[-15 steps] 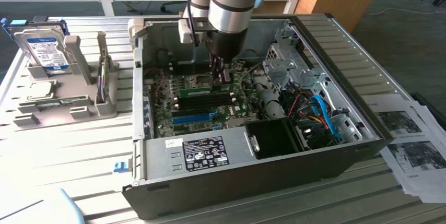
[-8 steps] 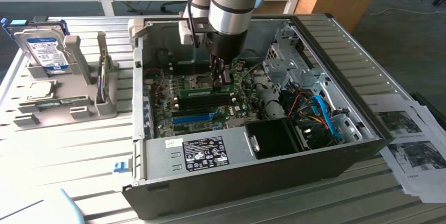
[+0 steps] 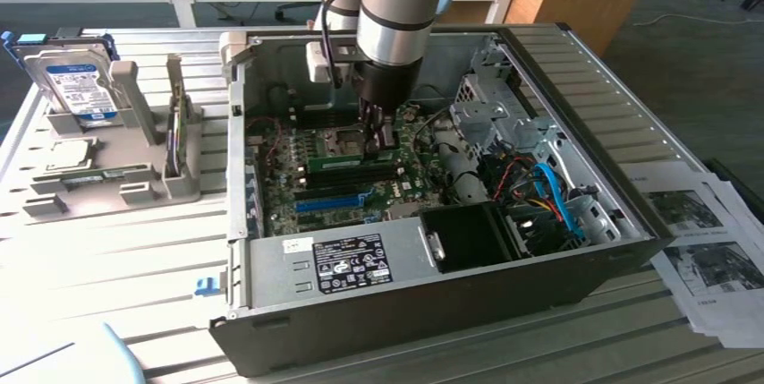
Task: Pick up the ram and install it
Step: 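Insert the ram into the slot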
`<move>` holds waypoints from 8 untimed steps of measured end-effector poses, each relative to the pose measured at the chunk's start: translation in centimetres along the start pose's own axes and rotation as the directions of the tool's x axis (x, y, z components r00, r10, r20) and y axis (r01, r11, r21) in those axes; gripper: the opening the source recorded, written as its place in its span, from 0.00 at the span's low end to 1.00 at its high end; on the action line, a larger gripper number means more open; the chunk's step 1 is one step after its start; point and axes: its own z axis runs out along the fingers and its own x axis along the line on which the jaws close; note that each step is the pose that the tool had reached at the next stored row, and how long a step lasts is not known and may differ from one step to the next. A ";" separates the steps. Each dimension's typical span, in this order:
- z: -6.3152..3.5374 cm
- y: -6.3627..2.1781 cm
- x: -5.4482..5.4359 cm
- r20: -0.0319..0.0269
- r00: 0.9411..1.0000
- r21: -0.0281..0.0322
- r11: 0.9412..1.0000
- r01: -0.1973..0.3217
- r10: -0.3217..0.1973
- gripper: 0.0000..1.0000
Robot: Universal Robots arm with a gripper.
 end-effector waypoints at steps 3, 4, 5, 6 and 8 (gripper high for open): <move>0.00 0.00 0.0 0.000 1.000 0.000 1.000 0.000 0.000 0.11; 0.01 0.00 0.0 0.000 1.000 0.000 1.000 0.000 0.000 0.11; 0.04 0.00 0.0 0.000 1.000 0.000 1.000 0.000 0.000 0.11; 0.09 0.00 0.0 0.000 1.000 0.000 1.000 0.000 0.000 0.11; 0.20 0.00 0.0 0.000 1.000 0.000 1.000 0.000 0.000 0.11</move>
